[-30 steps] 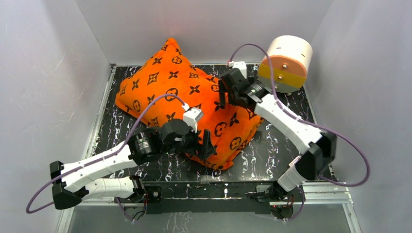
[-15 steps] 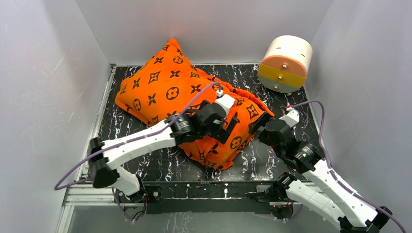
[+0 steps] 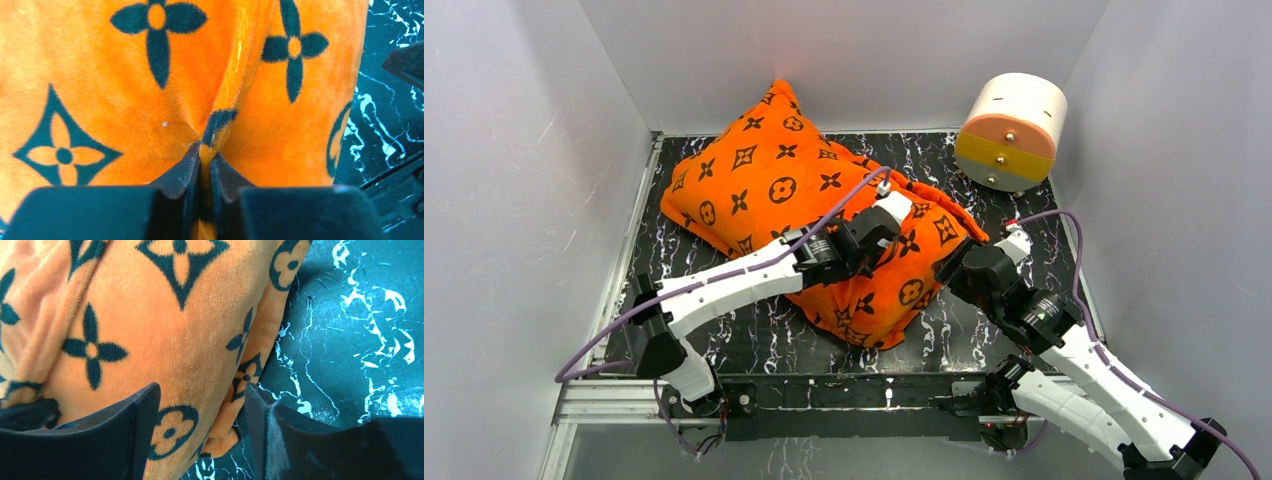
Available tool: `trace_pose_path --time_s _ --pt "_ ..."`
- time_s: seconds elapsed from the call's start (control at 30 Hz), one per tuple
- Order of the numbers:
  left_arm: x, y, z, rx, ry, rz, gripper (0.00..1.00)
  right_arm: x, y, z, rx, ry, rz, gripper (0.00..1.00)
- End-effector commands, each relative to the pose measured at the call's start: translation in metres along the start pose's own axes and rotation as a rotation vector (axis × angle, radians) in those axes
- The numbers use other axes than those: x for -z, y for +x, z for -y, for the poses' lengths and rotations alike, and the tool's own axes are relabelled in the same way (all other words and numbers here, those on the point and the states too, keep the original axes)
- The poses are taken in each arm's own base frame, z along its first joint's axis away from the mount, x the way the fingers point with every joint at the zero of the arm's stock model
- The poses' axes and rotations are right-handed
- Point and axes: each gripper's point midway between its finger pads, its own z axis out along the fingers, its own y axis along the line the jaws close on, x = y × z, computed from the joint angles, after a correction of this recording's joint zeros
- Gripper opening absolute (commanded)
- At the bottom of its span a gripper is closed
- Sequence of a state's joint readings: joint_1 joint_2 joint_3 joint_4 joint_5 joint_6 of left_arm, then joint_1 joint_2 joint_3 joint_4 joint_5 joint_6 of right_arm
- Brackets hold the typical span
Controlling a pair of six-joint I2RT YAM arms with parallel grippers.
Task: Remove the pillowcase from the pillow
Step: Adjust the pillow at the center of the board, then remove the pillow from the pillowcase.
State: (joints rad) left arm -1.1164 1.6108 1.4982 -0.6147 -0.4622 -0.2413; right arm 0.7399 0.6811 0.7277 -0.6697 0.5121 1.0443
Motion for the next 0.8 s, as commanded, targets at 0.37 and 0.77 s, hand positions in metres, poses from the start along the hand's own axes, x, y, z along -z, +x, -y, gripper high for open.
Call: trace_pose_path --time_s 0.37,0.77 --pt "0.047 -0.017 -0.028 0.193 0.140 0.062 0.00 0.002 0.007 -0.102 0.088 -0.346 -0.157 0.91" --pt "0.089 -0.008 0.004 0.275 0.339 0.048 0.00 -0.069 -0.036 -0.067 0.158 -0.140 -0.131 0.50"
